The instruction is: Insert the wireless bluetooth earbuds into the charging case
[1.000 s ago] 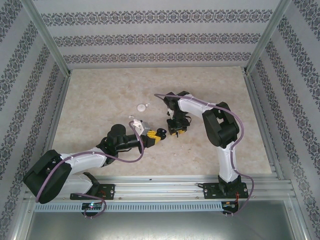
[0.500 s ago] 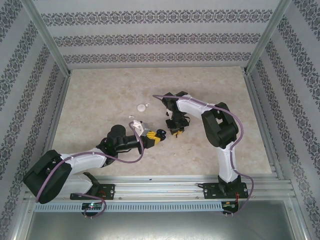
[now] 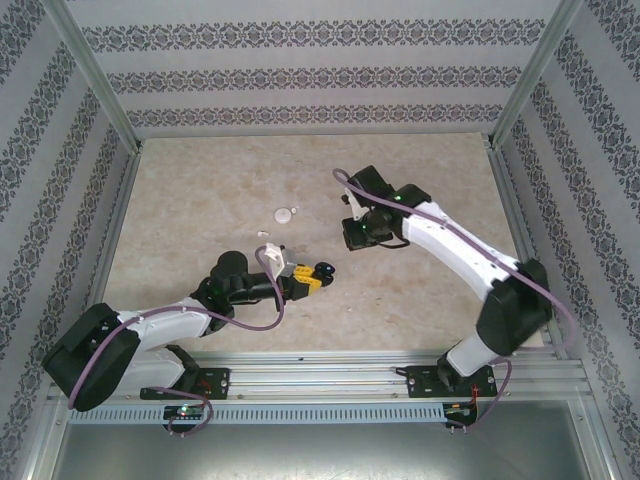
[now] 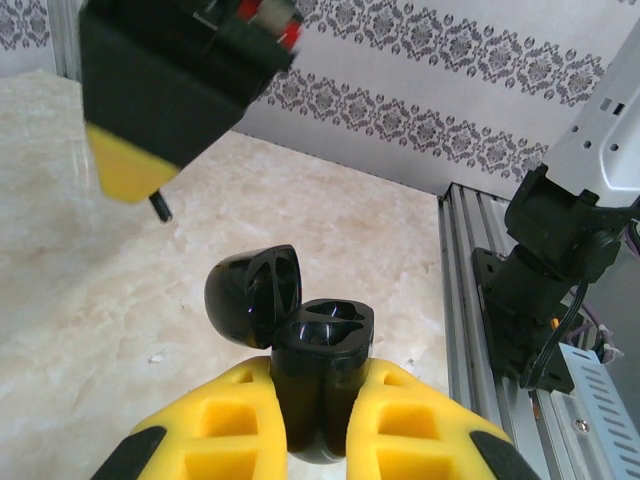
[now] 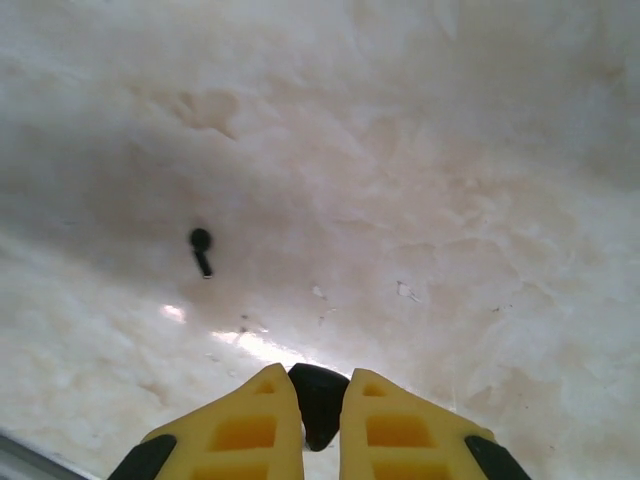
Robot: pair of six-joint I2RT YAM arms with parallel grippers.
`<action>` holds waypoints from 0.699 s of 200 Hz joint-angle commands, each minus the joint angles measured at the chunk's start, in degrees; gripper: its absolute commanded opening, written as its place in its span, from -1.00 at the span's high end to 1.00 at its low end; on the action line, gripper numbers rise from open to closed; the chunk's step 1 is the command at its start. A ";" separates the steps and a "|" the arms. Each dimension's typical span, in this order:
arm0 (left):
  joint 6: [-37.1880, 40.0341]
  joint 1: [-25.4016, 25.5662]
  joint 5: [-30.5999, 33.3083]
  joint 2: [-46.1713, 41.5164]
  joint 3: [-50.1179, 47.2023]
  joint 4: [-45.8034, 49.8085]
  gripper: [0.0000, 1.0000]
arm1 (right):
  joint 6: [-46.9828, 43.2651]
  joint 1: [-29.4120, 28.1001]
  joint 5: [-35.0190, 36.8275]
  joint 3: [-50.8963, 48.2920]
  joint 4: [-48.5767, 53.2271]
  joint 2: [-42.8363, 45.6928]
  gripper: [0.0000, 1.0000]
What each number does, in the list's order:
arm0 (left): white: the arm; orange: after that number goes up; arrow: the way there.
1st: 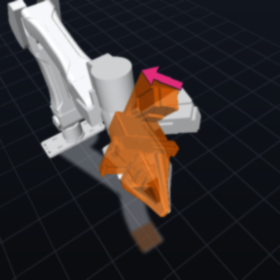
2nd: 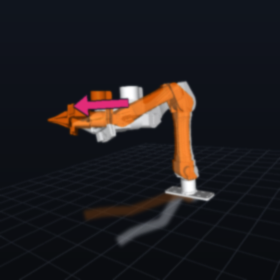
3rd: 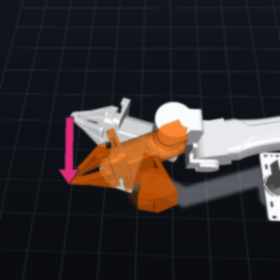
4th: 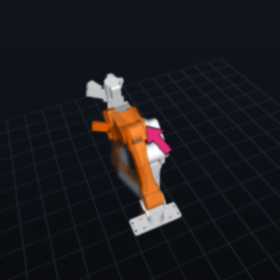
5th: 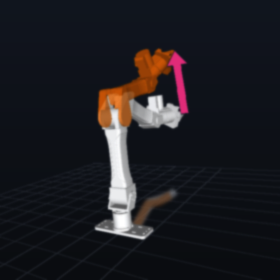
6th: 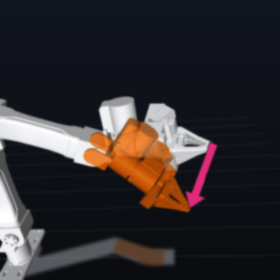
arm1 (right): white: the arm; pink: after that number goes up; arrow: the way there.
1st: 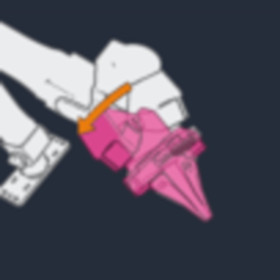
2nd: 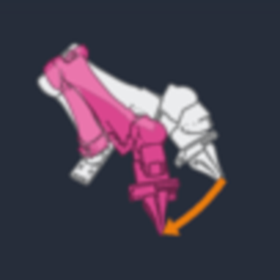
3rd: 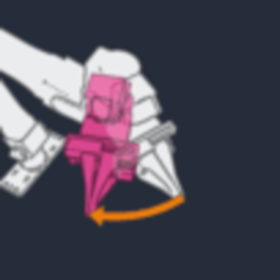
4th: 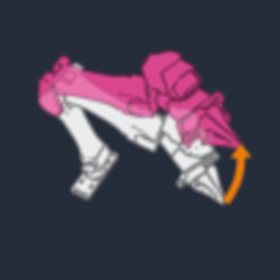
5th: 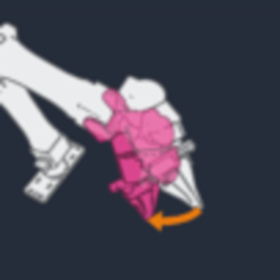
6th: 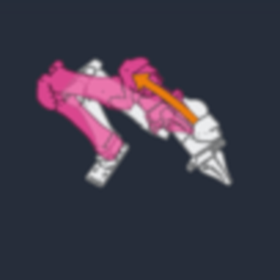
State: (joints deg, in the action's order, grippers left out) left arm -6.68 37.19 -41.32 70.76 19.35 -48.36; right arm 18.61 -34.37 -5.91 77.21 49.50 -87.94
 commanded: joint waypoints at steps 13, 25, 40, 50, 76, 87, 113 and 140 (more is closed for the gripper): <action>-2.27 0.86 1.23 -0.27 0.84 -8.78 1.00 | 2.19 -3.83 2.56 -3.92 -5.29 9.90 0.81; -3.73 0.80 2.16 0.40 1.09 -10.92 1.00 | 2.32 -5.21 2.64 -4.91 -7.15 12.82 0.81; -5.44 0.82 3.28 1.48 1.12 -13.85 1.00 | 2.48 -6.98 2.67 -5.70 -8.96 15.65 0.81; -6.37 0.82 3.56 2.24 1.12 -15.70 1.00 | 2.37 -8.15 2.76 -5.70 -9.57 17.04 0.82; -8.30 0.82 3.82 4.24 1.04 -19.76 1.00 | 2.44 -10.75 2.77 -5.62 -11.15 19.64 0.84; -9.07 0.87 3.87 5.08 0.96 -21.53 1.00 | 2.39 -11.93 2.67 -5.67 -12.02 20.40 0.84; -10.61 0.78 4.38 6.37 1.02 -24.77 1.00 | 1.80 -14.63 3.02 -5.67 -13.75 20.97 0.84; -11.15 0.85 4.31 6.53 1.54 -25.21 1.00 | 1.18 -16.23 3.32 -5.74 -13.91 19.99 0.84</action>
State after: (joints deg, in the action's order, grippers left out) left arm -15.73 37.19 -37.15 77.14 19.42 -67.37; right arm 20.21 -49.45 -3.86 72.18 37.23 -67.66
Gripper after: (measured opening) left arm 0.045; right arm 0.082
